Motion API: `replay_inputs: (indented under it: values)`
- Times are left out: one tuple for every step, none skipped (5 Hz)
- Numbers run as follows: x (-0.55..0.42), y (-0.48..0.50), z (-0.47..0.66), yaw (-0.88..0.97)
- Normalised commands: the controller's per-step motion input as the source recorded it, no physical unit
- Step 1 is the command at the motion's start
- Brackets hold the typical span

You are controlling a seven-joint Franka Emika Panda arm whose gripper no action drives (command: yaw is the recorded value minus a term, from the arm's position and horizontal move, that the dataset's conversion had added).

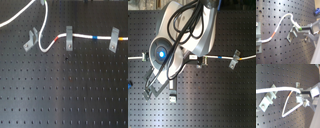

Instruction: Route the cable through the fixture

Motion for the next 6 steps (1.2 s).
replay_inputs:
  values:
    - [-0.419, 0.38, 0.41, 0.39]
    - [-0.296, 0.379, 0.3, 0.44]
    - [-0.174, 0.28, 0.35, 0.0]
    - [-0.107, 0.164, 0.46, -0.28]
    - [-0.163, 0.083, 0.42, -0.41]
    - [-0.19, 0.14, 0.19, -0.17]
